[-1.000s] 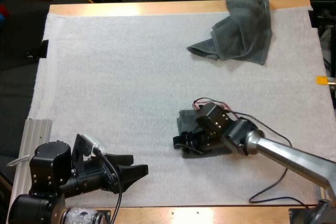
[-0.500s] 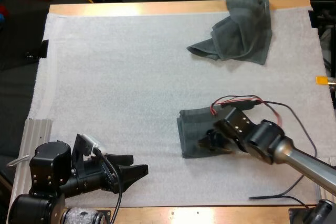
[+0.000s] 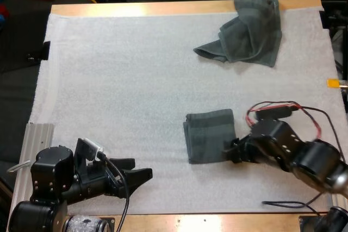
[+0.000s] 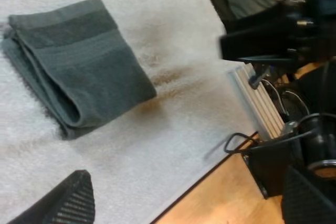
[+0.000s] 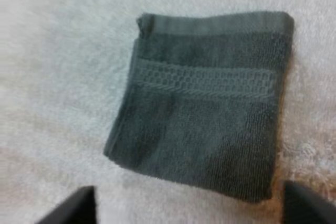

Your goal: Pick towel from pile, fold and stack

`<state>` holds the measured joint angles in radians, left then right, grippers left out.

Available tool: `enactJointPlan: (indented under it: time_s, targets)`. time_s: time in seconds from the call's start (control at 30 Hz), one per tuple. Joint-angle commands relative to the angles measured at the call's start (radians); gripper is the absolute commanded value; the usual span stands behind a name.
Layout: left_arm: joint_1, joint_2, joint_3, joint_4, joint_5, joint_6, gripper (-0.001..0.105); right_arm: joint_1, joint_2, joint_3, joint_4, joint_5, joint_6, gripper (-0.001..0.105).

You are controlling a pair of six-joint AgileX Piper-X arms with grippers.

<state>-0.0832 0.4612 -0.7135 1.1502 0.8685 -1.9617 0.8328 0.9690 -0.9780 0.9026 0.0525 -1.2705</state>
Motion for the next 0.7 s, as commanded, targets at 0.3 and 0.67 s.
enactJointPlan:
  time_s: [0.3, 0.67]
  targets:
    - [-0.004, 0.014, 0.047, -0.041, -0.019, -0.002, 0.071, -0.002, -0.175, -0.007, 0.059, -0.007, 0.022, 0.079]
    - [-0.004, 0.097, 0.164, -0.200, 0.049, -0.062, 0.071, -0.002, -0.225, -0.007, 0.071, -0.037, 0.037, 0.079]
